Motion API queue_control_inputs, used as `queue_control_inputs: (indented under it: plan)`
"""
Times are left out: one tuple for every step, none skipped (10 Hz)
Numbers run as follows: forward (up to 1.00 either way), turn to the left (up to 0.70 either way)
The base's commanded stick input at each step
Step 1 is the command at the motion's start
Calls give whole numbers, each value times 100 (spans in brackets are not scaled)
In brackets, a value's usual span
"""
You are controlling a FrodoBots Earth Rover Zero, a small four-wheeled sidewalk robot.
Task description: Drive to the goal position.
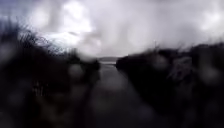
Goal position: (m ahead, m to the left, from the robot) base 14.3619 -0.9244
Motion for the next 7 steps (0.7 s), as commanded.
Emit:
queue_control_inputs:
  plan:
    - [70,0]
    - [70,0]
    - [70,0]
    - [70,0]
    - [70,0]
    - [70,0]
    - [70,0]
